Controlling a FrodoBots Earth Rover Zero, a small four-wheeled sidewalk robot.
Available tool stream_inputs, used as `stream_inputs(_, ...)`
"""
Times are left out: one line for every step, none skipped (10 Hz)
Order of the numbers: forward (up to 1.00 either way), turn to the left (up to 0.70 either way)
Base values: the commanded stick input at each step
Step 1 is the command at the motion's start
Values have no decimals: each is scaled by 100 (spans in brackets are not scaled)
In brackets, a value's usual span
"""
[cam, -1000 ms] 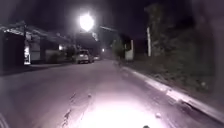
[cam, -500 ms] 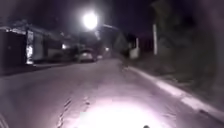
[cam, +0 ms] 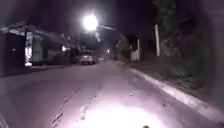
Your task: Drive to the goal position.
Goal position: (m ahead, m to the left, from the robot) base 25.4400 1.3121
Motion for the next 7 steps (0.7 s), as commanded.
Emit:
stream_inputs(70, -14)
stream_inputs(70, -34)
stream_inputs(70, -26)
stream_inputs(70, -13)
stream_inputs(70, 0)
stream_inputs(70, 0)
stream_inputs(70, 0)
